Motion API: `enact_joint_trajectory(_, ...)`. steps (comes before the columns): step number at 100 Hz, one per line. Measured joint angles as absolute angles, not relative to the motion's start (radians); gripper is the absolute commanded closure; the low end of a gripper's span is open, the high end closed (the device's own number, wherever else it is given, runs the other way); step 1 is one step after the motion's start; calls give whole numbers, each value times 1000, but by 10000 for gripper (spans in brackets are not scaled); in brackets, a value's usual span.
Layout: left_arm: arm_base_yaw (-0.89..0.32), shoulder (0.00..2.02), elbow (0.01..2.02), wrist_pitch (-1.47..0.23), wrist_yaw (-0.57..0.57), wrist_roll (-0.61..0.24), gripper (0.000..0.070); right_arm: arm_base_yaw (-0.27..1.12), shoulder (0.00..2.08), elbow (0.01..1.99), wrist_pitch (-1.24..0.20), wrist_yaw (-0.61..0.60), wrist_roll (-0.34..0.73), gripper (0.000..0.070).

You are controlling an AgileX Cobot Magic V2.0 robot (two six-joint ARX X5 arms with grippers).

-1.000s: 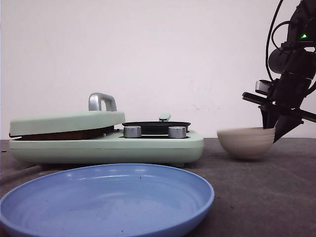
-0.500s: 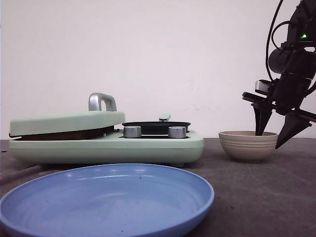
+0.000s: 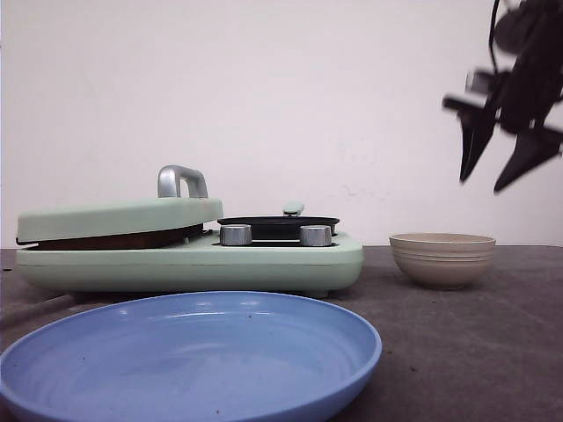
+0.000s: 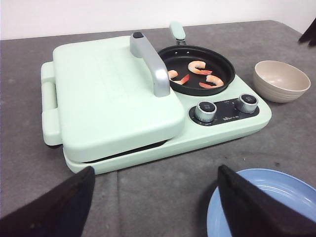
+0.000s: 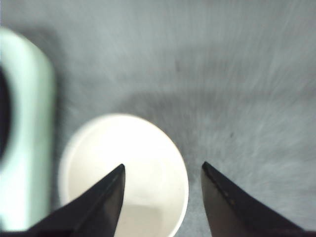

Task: Make breakfast with bread and shrimp

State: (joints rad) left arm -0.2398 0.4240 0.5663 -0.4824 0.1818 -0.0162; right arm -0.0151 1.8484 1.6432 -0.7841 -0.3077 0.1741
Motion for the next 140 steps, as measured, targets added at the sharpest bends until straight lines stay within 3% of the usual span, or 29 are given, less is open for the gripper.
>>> enact_joint_trajectory(50, -240, 424, 566, -410, 182, -44, 278, -18, 1460, 1643, -793, -314, 152, 407)
enact_joint_trajectory(61, -240, 424, 566, -408, 182, -68, 278, -18, 1407, 1643, -799, -315, 138, 473)
enact_joint_trajectory(73, -240, 424, 566, -408, 182, -94, 284, -6, 1359, 1643, -816, -314, 124, 603)
enact_joint_trajectory(82, -240, 424, 566, -406, 182, -106, 382, 12, 1332, 1643, -831, -315, 102, 690)
enact_joint_trajectory(108, -240, 424, 566, -383, 182, -120, 698, 77, 1281, 1639, -849, -313, 75, 691)
enact_joint_trajectory(140, -240, 424, 566, -384, 186, -122, 700, 169, 1071, 1384, -667, -284, 31, 691)
